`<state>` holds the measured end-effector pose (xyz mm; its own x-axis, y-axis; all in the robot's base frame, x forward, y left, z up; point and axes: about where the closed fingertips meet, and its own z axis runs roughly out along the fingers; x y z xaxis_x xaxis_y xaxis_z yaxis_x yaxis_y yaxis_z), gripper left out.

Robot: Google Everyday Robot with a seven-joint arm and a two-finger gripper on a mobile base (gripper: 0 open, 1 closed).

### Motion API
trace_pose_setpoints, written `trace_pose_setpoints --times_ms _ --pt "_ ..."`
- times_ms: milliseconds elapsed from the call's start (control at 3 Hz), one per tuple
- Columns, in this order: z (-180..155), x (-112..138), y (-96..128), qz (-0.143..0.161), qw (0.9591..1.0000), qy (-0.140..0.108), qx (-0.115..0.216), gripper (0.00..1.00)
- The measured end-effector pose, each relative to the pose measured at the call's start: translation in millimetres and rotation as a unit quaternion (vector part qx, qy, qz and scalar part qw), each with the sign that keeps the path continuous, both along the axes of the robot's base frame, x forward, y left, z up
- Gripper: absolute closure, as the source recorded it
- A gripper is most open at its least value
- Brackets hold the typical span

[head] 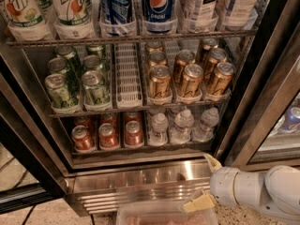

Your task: Pick water bottle from bottom shelf of fridge

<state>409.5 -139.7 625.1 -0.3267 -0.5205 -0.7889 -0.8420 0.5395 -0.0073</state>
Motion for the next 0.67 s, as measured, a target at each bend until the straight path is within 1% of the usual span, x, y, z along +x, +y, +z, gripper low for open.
trace_pose_setpoints --times_ms 333,667 --pt "1.2 16.7 -1.5 -0.033 0.9992 -0.023 0.000 0.00" --pt "11.4 33.2 -3.7 -0.062 0.9969 -0.049 -0.004 0.00"
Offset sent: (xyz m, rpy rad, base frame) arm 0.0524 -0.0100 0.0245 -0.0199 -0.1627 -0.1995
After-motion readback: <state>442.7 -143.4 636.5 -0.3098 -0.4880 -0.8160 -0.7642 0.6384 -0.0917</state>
